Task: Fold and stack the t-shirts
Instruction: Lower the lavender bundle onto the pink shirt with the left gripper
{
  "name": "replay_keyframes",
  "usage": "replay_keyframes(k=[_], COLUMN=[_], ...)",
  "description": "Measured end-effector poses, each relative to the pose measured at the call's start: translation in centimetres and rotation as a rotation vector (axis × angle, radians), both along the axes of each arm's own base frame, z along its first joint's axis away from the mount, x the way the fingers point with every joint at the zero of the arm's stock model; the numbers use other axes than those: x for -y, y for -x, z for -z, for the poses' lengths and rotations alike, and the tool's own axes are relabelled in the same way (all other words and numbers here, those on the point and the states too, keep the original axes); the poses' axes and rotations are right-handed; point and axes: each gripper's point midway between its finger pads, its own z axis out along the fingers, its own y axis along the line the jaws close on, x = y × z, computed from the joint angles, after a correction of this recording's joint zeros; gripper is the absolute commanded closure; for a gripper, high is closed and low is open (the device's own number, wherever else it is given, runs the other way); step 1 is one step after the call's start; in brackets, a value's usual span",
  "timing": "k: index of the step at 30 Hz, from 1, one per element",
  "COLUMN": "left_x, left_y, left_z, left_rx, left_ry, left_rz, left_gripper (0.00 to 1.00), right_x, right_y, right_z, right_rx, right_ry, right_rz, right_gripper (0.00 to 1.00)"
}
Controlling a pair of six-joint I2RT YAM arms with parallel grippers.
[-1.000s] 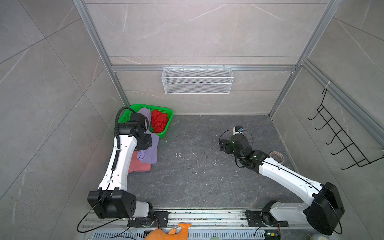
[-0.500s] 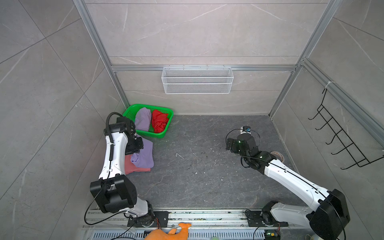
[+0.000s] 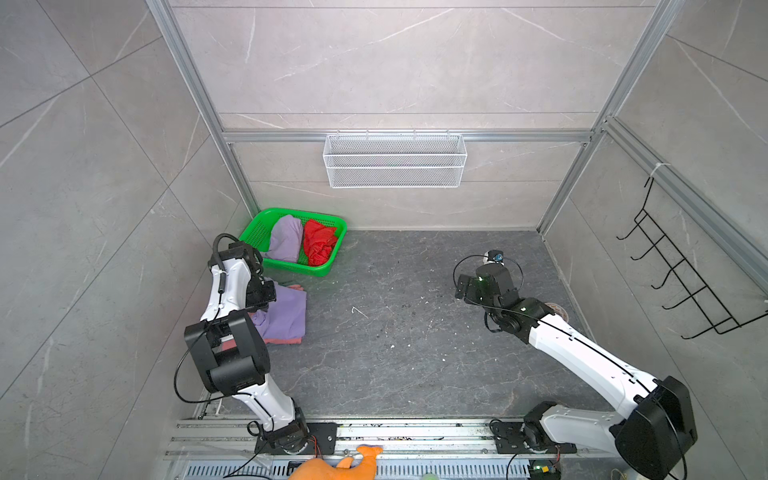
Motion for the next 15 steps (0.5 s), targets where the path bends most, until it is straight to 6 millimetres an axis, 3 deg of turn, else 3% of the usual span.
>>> replay_keyframes(k=[1,5,8,15], left_x=[-0.5,-2.3,-3.7,-5.8], left_y=[0.0,0.1,0.3,0.7], left_z=[0.3,0.5,0.1,-2.5], left_rx=[-0.012,-0.036,-0.045,0.006], left_ry=[-0.022,-0.115,-0.192,-0.334], left_rz=[-0.005,-0.031,-0.062,-0.145], left_gripper=[0.92,0.53,0.36,0.28], right_x=[0.0,-0.1,0.0,0.1], right_y=[-0.1,-0.2,-0.2,0.2], right_z=[0.0,0.3,0.4,0.0], right_rx=[-0.001,-0.013,-0.018,-0.014], right_ry=[0.0,0.004,0.006,-0.001], right_rz=[-0.001,-0.005,-0.006,-0.009], right_gripper=[0.01,0.01,0.01,0.01])
